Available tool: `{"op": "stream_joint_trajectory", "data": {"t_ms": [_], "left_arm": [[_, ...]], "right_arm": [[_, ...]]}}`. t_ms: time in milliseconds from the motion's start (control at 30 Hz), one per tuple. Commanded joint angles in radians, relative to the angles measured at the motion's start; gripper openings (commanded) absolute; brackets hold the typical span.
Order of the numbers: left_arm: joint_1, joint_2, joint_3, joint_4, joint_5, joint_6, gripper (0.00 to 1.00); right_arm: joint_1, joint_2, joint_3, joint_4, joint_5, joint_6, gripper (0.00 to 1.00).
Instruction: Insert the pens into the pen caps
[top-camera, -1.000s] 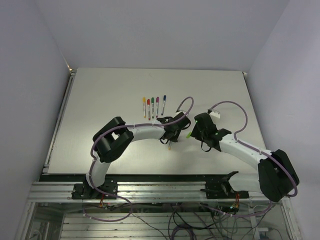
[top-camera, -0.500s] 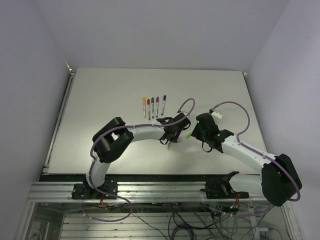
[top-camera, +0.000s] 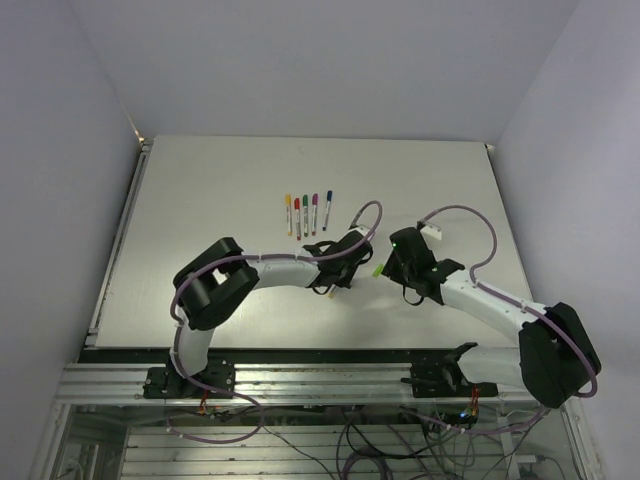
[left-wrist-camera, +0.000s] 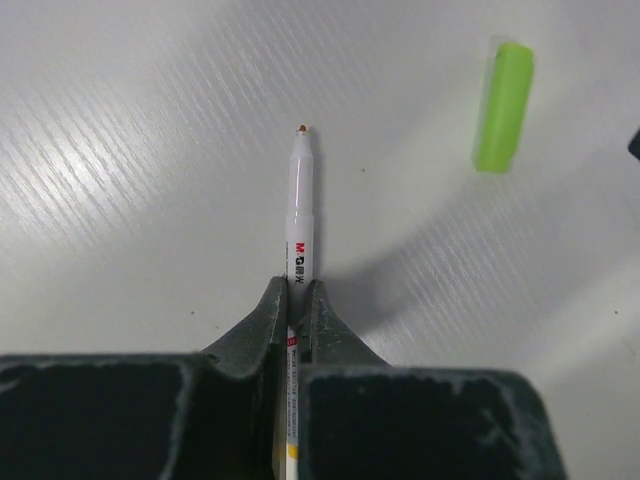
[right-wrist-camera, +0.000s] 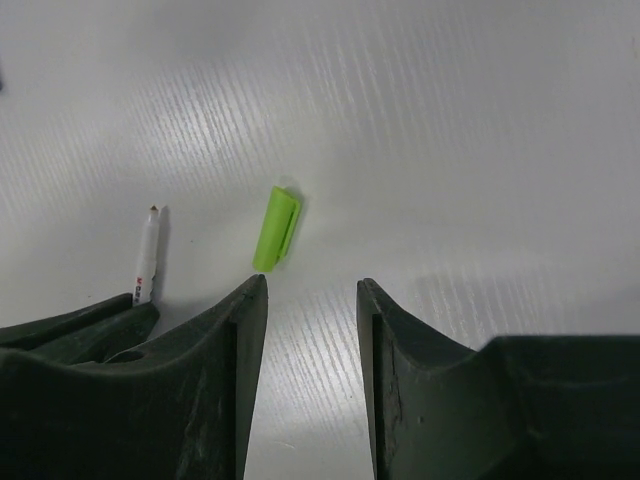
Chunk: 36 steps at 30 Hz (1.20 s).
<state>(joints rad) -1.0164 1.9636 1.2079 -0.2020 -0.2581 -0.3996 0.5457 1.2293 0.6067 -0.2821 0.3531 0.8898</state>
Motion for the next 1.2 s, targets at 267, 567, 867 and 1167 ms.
{"op": "stream_joint_trajectory", "data": {"t_ms": [267, 567, 867, 1167], "left_arm": [[-0.023, -0.304, -0.197, -0.188, 0.108, -0.118, 0.07], [-0.024, -0.574, -0.320, -0.175, 0.088, -0.207, 0.07], [-0.024, -0.629, -0.372, -0.151, 0.093, -0.236, 0.07], [-0.025, -0.622, -0.370, -0.131, 0.099, -0.240, 0.07]], "right_arm": [[0.044, 0.150, 0.096, -0.012, 0.063, 0.006, 0.42], [0.045, 0.256, 0.137, 0.024, 0.077, 0.018, 0.41], [0.048, 0.348, 0.178, 0.040, 0.074, 0.010, 0.39], [0.069, 0.388, 0.188, 0.004, 0.098, -0.001, 0.36]]}}
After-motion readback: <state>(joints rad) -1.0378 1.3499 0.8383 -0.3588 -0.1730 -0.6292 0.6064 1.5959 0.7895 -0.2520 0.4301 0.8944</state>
